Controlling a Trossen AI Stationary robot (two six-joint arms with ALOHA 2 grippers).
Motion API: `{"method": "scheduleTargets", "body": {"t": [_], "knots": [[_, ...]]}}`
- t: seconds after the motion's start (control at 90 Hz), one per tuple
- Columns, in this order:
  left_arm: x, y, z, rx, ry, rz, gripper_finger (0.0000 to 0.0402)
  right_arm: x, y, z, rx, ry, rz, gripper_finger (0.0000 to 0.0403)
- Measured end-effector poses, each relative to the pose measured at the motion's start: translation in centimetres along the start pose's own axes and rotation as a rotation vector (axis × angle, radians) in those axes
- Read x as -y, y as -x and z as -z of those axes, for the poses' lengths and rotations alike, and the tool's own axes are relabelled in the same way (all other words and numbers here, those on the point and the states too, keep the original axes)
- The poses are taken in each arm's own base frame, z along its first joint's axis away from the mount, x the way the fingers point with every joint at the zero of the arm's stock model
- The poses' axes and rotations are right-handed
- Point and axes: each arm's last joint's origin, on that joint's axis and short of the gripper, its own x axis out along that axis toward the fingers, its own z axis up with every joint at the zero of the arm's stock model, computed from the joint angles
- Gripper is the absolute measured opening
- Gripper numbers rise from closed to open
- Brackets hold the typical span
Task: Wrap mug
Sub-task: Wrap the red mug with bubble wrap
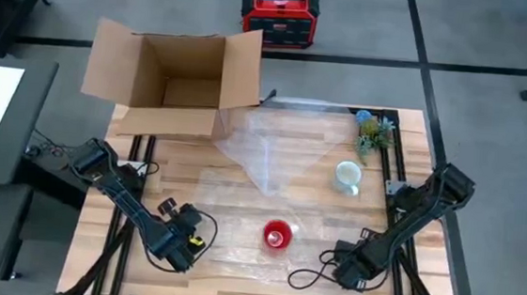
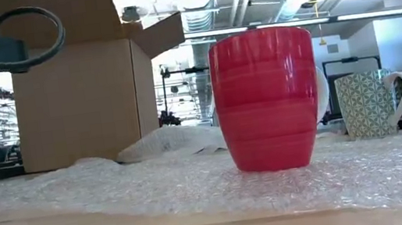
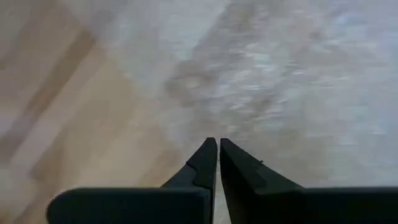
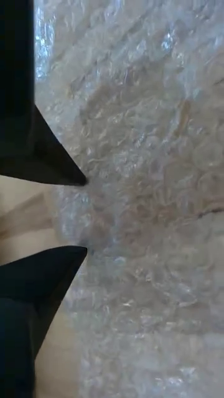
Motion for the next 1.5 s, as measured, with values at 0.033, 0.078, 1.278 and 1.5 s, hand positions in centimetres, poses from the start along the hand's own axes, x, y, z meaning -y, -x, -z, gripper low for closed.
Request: {"method": "scheduleTargets", "body": {"t": [0.033,0.078,1.278,1.5], "knots": [[-0.5,0.3,-0.1,0.001,0.022,-0.018,0.0,0.0,-0.1,0.0,0.003,0.005,-0.001,0.0142],[-1.1,0.7,-0.1,0.009,0.046,-0.042,0.0,0.1,-0.1,-0.2,0.008,0.003,-0.003,0.0134],[-2.7,3.2,-1.9,0.248,0.153,0.079,0.0,3.2,13.8,-2.7,0.837,0.072,-0.277,0.0],[-1.9,2.5,-3.5,0.29,0.141,0.113,0.0,3.5,15.3,-4.6,0.981,0.158,-0.305,0.0]]}}
